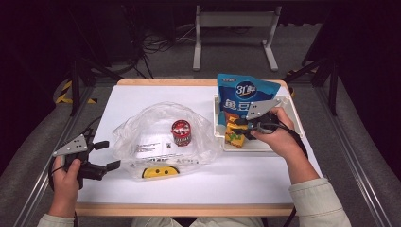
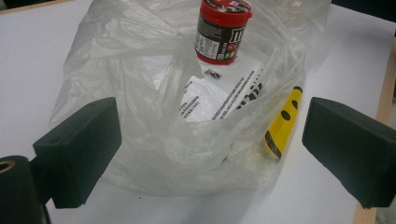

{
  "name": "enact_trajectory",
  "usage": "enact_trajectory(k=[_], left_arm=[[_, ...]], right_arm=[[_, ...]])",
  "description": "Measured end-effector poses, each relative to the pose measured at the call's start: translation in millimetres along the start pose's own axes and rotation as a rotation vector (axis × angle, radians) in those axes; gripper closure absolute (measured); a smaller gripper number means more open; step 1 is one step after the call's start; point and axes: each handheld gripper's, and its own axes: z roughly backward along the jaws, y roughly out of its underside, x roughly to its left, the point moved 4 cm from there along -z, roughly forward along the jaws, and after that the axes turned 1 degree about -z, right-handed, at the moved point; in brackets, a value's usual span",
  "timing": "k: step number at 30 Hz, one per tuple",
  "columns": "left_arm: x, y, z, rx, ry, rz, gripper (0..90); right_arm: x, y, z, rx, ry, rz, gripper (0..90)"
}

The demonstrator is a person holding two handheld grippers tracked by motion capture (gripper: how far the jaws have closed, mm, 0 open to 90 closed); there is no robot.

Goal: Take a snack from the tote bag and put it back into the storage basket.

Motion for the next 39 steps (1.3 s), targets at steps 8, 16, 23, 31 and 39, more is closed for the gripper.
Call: enact_trajectory(k=[8,16,23,31,39], left_arm=[[0.2,0.3,0.0,0.001,0.001,0.0,5.2],[-0.3,0.0,-0.4,0.0,0.003,0.001,5.2],[-0.3,0.0,-0.5,0.0,0.002,0.0,5.2],[-0.4,0.0,-0.5,0.007,0.004,-0.004,5.0],[-0.4,0.2,-0.6,0.005,0.006,0.0,5.0]], right_arm=[[8.7,15.9,0.8,0.034,-0.036,-0.027,90.0],[12.7,28.3,-5.4,0.047,-0.06,-0.052,90.0],[15.0,38.4,-12.5,0.049,-0.063,-0.075,90.0],[12.8,48.9,-19.4,0.058,-0.046,-0.104,90.0],[7.5,60.8,-26.2,0.092,-0.027,-0.133,90.0]])
